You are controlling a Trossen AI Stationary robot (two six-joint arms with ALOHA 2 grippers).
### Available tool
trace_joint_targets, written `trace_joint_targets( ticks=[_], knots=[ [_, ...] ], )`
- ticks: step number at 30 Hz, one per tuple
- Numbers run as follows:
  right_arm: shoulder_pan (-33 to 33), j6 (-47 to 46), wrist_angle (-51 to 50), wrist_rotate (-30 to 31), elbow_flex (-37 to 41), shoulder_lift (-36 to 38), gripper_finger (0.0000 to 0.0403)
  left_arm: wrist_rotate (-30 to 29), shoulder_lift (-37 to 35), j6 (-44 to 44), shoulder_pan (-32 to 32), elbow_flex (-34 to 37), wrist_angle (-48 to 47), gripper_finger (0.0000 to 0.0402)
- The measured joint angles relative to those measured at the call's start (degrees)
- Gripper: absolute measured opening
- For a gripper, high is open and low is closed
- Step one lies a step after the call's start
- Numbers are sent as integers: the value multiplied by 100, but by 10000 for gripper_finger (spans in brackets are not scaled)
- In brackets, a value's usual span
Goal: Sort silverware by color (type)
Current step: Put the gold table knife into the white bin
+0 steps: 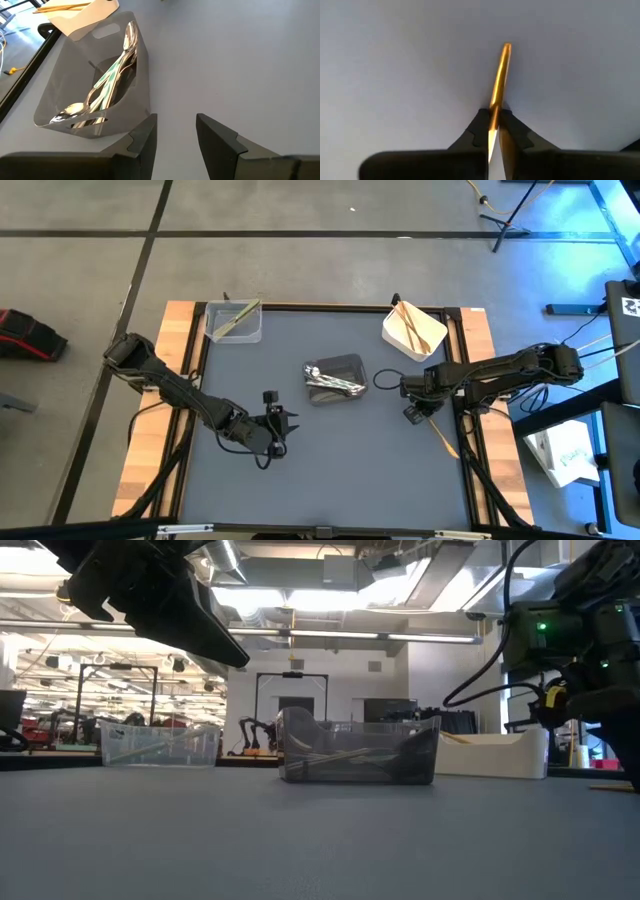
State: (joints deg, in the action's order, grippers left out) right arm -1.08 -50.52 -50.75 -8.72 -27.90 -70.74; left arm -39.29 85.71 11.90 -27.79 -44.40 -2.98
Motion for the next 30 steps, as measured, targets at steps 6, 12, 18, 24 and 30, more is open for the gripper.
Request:
trace_joint_targets(
  ticks=[6, 12, 18, 24, 30],
  knots=[
    [7, 205, -81, 146, -161, -13, 9, 0, 0, 0, 0, 0, 0, 131],
    [-7, 625, -124, 628, -667, 0, 4, -1, 0, 0, 0, 0, 2, 131],
    [-4, 1075, -238, 1181, -1321, 7, 6, 0, 0, 0, 0, 0, 0, 131],
    [-7, 1721, -358, 2182, -2181, 9, 7, -2, 0, 0, 0, 0, 2, 131],
    [-282, 2492, -320, 2896, -2956, 11, 7, 0, 0, 0, 0, 0, 0, 131]
  ],
)
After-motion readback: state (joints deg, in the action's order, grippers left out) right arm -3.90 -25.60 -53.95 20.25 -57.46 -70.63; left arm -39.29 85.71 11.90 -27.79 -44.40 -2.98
